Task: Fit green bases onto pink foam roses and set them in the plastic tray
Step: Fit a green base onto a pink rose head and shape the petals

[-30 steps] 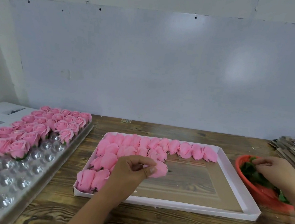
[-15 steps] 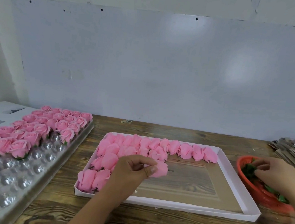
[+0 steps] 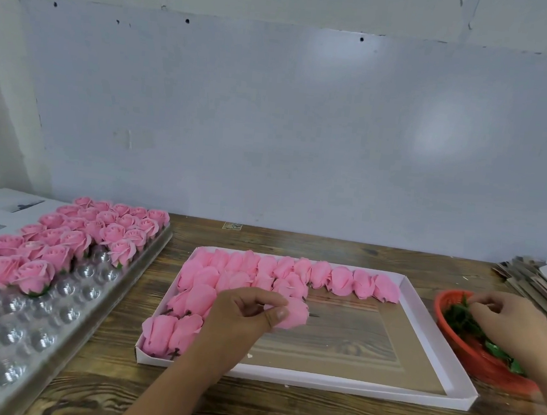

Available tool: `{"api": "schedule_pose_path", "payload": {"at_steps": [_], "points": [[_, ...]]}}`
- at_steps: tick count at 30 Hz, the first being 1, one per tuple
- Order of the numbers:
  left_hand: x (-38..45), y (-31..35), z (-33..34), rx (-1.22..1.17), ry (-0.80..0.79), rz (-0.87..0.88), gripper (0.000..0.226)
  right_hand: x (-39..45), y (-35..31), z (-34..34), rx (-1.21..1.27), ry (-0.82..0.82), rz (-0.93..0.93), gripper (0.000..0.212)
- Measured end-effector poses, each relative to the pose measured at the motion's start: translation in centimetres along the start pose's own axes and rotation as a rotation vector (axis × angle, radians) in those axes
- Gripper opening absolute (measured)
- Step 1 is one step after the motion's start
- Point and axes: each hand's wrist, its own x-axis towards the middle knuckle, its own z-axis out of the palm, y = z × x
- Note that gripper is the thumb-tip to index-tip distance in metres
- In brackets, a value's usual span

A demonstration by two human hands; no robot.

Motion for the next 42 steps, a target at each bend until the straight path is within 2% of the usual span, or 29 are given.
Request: {"api": "schedule_pose_path", "payload": {"at_steps": [3,6,8,13,17,23,27,29,34,38,40,42], "points": [[0.0,0.0,0.0,0.006,0.002,-0.004,0.030,-0.3,0.1,0.4,-0.067,-0.086,0.010,0.008],[0.0,0.0,0.0,0.001,-0.001,-0.002,0.028,-0.4,0.3,0.6,-0.132,-0.154,0.041,0.028],[0.0,0.0,0.0,0.002,-0.003,-0.002,0.026,-0.4,0.3,0.7,-0.128,-0.155,0.057,0.030],[0.1,0.0,0.0,-0.014,-0.004,-0.002,0.027,-0.1,0.3,1.0,-0.039,-0.027,0.032,0.022],[0.1,0.0,-0.1,-0.007,-0.002,0.005,0.026,0.6,0.9,1.6,-0.117,0.063,0.056,0.031],[0.0,0.0,-0.1,-0.011,-0.010,-0.004,0.026,0.4,1.6,1.9,-0.113,0.156,0.107,0.030],[0.0,0.1,-0.1,-0.016,-0.010,-0.001,0.027,0.0,2.0,2.0,-0.277,-0.004,0.005,0.039],[0.0,0.1,-0.1,-0.015,-0.012,-0.002,0.027,0.2,2.3,1.9,-0.398,-0.020,-0.010,0.041],[-0.1,0.1,-0.1,-0.020,-0.013,-0.005,0.025,0.5,1.7,1.9,-0.325,-0.121,-0.105,0.042],[0.0,0.1,0.0,-0.050,-0.001,-0.018,0.025,0.7,1.0,2.6,-0.371,-0.136,-0.215,0.049],[0.0,0.0,0.0,-0.060,0.000,-0.023,0.025,0.9,0.4,2.5,-0.350,-0.216,-0.191,0.055],[0.0,0.0,0.0,-0.068,0.000,-0.028,0.025,1.3,-0.1,2.3,-0.372,-0.279,-0.136,0.050]]}}
